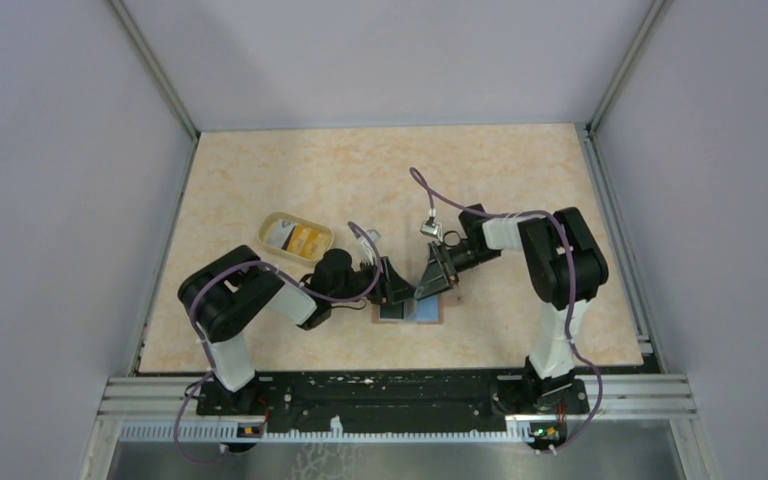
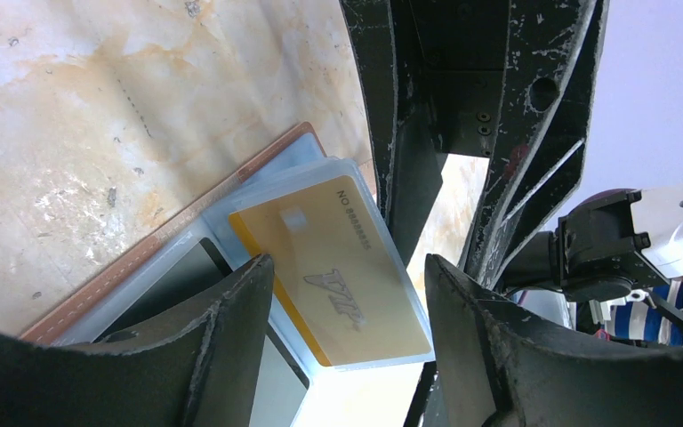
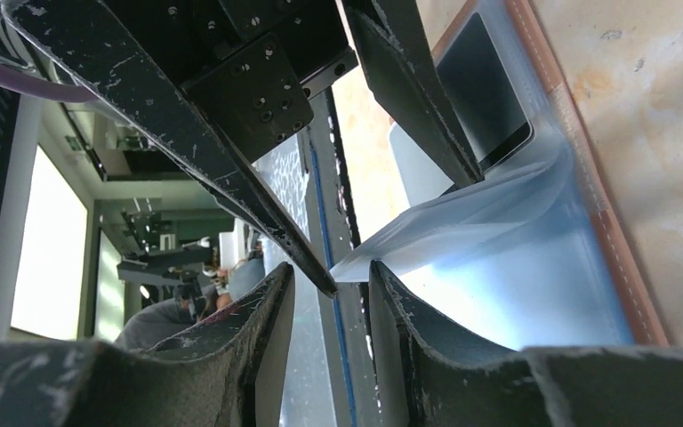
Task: Put the credit cards into the card holder
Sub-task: Insert the credit card into the card holder.
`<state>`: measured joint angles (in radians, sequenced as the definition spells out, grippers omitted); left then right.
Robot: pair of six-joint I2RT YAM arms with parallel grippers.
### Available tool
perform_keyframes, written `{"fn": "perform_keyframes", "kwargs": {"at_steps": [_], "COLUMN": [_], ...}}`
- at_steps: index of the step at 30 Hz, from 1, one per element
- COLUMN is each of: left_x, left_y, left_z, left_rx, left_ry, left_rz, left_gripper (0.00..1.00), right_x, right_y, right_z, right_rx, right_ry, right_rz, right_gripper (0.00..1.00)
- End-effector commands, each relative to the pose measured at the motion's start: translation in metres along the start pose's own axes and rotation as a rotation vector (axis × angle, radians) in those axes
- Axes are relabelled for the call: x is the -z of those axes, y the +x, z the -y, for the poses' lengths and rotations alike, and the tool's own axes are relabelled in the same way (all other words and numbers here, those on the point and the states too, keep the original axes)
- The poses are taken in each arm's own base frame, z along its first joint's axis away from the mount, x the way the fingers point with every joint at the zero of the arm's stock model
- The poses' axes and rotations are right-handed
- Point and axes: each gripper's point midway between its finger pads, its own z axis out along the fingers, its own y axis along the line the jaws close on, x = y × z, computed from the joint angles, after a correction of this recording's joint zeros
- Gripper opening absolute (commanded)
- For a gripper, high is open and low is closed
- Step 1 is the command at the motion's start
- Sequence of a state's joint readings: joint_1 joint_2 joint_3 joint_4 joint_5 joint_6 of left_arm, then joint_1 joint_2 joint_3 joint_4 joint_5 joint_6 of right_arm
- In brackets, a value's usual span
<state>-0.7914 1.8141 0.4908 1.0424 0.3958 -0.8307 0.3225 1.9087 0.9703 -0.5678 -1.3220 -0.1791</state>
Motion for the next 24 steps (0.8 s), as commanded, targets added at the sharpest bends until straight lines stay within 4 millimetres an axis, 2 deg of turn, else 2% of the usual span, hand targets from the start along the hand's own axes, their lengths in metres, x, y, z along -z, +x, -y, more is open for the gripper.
{"fn": "perform_keyframes", "kwargs": {"at_steps": [1,9,13,17,21,24], "left_x": [-0.001,-0.001,0.000,0.002,0.002,0.004], "left_y": [-0.005,-0.005,-0.005,-0.005,-0.005,-0.005], "left_z": [0.012,0.010,0.010,0.009,0.008,0.008], "left_rx": [-0.012,-0.002,0.002,0.004,0.004,0.006], "left_ry": [0.054,0.048,0.048,0.045,0.046,0.049], "left_rz": [0.013,0.013,0.012,0.014,0.012,0.014], "left_gripper": [0.67,0.53,0.51,0.51,0.51,0.51], "right_x": [-0.001,0.001,0.003,0.015,0.030,0.036], "right_y": [-0.007,-0.009,-0.011,-0.017,-0.027,-0.034], "right_z": [-0.003,0.001,0.005,0.007,0.018,0.013], "right_rx": [0.027,0.044,0.072,0.157,0.281,0.345], "right_ry": [-0.041,0.002,0.052,0.129,0.310,0.362], "right_rz": [0.016,0.016,0.009,0.017,0.033,0.066], "right_gripper": [0.37,0.37,0.36,0.36,0.35,0.35]}}
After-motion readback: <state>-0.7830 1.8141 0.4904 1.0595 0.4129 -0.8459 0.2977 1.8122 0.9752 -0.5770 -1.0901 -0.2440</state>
